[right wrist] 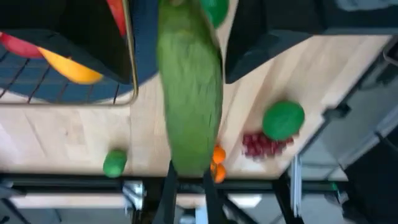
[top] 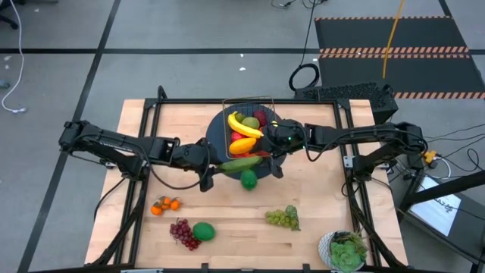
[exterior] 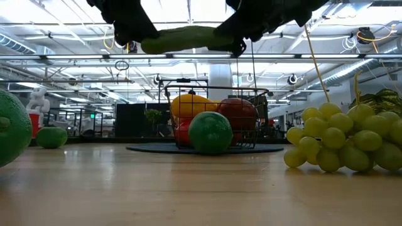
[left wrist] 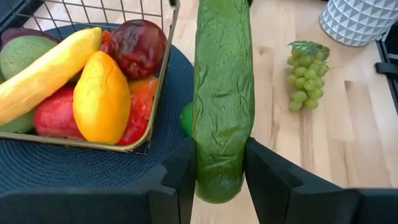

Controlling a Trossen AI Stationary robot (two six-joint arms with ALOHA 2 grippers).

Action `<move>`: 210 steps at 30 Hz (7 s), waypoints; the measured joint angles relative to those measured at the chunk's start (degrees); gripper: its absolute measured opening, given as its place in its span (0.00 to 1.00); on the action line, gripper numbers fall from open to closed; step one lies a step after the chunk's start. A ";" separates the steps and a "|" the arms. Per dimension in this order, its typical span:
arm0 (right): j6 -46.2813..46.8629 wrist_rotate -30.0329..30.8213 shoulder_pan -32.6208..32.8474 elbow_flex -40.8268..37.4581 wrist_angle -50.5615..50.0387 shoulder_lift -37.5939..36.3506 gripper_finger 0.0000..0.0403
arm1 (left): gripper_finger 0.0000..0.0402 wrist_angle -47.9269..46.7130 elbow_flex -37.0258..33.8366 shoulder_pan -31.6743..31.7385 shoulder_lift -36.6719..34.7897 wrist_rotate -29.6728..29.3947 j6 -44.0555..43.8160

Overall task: Build produce basket
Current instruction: Put the green cucumber into the gold wire basket

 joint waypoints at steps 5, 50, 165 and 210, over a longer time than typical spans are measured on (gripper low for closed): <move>3.64 -0.11 0.03 0.02 3.07 0.22 0.44 | 0.30 -0.07 0.00 0.03 0.00 -0.26 1.11; 15.85 10.87 6.78 0.02 1.27 -0.21 0.30 | 0.43 -0.77 1.68 -0.61 -0.02 -0.74 1.31; 1.93 11.07 0.13 0.02 2.45 -19.88 0.31 | 0.44 -28.20 15.47 -4.81 -8.39 -8.54 -34.95; 28.60 36.17 -12.96 0.04 -7.86 4.72 0.40 | 0.44 -28.26 15.45 1.04 -8.11 -10.59 -31.18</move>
